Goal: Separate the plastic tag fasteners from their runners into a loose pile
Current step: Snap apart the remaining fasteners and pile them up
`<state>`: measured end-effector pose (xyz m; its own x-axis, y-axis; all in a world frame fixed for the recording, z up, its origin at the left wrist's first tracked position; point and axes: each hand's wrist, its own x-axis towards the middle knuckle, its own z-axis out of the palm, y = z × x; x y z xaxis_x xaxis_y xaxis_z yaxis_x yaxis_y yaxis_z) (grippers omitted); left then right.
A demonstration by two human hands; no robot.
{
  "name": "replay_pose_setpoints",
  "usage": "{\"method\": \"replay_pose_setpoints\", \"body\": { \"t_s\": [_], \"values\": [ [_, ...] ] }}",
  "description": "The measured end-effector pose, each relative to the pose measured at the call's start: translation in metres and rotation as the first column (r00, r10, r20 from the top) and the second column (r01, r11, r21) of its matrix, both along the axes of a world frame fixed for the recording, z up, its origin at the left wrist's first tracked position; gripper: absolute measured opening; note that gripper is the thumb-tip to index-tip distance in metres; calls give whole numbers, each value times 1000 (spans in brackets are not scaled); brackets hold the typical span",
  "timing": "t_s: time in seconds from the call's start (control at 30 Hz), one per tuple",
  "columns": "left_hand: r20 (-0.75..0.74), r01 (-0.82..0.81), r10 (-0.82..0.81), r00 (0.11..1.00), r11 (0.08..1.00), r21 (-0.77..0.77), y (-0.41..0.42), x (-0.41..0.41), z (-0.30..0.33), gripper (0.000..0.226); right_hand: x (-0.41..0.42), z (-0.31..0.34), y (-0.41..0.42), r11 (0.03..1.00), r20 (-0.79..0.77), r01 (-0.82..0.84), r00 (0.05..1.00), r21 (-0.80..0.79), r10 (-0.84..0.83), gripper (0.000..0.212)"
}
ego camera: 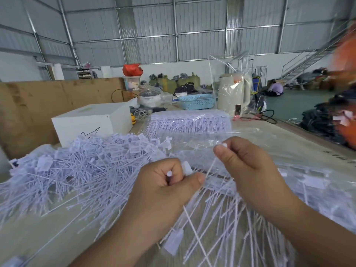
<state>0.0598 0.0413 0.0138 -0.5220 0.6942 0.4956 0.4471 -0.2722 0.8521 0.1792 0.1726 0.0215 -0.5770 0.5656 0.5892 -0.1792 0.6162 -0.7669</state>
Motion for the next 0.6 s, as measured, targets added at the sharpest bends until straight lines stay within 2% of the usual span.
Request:
{"method": "replay_pose_setpoints", "body": {
  "t_s": [0.1, 0.17, 0.23, 0.33, 0.4, 0.47, 0.57, 0.6],
  "values": [
    [8, 120, -119, 993, 990, -69, -2, -3, 2, 37, 4, -2, 2, 984, 42, -179, 983, 5, 179, 32],
    [45, 202, -199, 979, 975, -94, -2, -4, 2, 24, 2, -7, -5, 949, 110, -317, 943, 1, 315, 21],
    [100, 297, -287, 953, 948, -114, -3, -6, 3, 22, -2, -11, -10, 923, 151, -385, 912, -8, 382, 25],
    [129, 378, -361, 924, 915, -145, -5, -7, 5, 25, -1, -11, -9, 921, 167, -390, 907, -11, 386, 41],
    [105, 418, -405, 908, 887, -198, -6, -8, 7, 35, 1, -9, -8, 913, 185, -407, 895, -30, 405, 46],
    [95, 498, -491, 866, 831, -249, -7, -8, 7, 42, 2, -10, -8, 911, 215, -412, 888, -16, 406, 42],
    [113, 571, -563, 819, 778, -262, -8, -9, 6, 39, 3, -6, -7, 924, 296, -368, 899, 107, 323, 22],
    [127, 587, -575, 808, 769, -254, -9, -11, 7, 38, 3, -5, -7, 924, 317, -353, 901, 146, 294, 22]
  ]
}}
